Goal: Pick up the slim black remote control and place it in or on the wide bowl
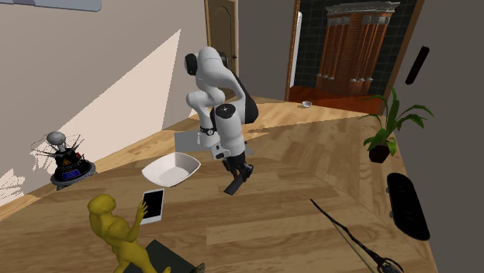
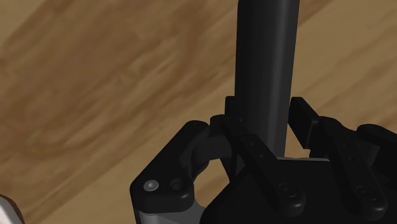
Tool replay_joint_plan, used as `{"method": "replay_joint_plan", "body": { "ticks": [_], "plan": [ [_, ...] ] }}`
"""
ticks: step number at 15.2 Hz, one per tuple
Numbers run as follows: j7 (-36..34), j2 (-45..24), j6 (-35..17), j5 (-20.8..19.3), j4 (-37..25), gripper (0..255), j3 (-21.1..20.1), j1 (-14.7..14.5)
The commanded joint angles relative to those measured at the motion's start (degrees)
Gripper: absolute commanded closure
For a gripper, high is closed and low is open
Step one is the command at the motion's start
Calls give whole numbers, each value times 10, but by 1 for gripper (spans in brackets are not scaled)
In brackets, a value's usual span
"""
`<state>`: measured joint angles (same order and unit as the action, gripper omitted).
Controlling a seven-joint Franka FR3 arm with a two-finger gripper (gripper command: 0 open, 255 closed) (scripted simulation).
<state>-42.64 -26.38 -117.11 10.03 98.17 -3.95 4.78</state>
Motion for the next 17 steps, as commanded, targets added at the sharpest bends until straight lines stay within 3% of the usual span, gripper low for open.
{"method": "replay_joint_plan", "body": {
  "ticks": [1,17],
  "plan": [
    [0,-3,0,1,1,255,-1,-1],
    [-14,44,91,-3,-44,255,-1,1]
  ]
}}
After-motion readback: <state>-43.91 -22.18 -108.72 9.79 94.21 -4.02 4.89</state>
